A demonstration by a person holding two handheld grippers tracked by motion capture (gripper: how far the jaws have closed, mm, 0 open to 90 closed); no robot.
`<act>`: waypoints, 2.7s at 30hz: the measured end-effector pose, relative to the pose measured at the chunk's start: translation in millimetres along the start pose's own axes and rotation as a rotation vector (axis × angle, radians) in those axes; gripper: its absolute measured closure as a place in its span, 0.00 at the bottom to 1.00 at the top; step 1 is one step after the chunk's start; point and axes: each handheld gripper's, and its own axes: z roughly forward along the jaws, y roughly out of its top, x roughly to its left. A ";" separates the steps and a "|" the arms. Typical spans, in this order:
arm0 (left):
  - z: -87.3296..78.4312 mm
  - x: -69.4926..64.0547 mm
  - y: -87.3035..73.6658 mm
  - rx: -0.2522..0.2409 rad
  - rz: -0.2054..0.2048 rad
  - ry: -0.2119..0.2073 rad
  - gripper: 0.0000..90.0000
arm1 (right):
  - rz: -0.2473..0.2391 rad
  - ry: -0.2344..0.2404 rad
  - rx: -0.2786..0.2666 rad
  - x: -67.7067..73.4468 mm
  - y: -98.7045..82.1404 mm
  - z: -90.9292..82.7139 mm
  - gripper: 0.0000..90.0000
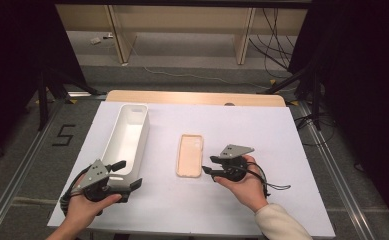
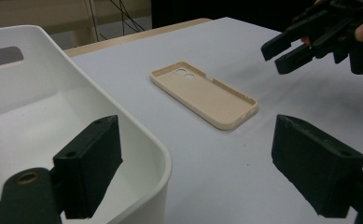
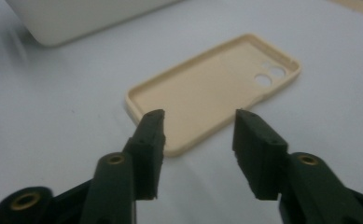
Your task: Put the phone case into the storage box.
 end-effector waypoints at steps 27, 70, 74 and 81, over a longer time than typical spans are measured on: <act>-0.8 -4.0 0.7 -0.006 -0.008 -0.009 0.17 | 0.063 -0.092 -0.303 -2.3 -28.6 -104.2 0.23; -3.2 -5.2 0.4 -0.010 0.003 -0.012 0.17 | -0.060 -0.058 -0.211 2.4 18.4 -61.8 0.23; -3.6 -4.9 0.4 -0.010 0.004 -0.011 0.17 | -0.065 -0.043 -0.191 3.6 19.7 -54.5 0.23; -3.5 -4.9 0.7 -0.011 0.010 -0.014 0.17 | -0.066 -0.023 -0.176 6.0 21.9 -44.8 0.23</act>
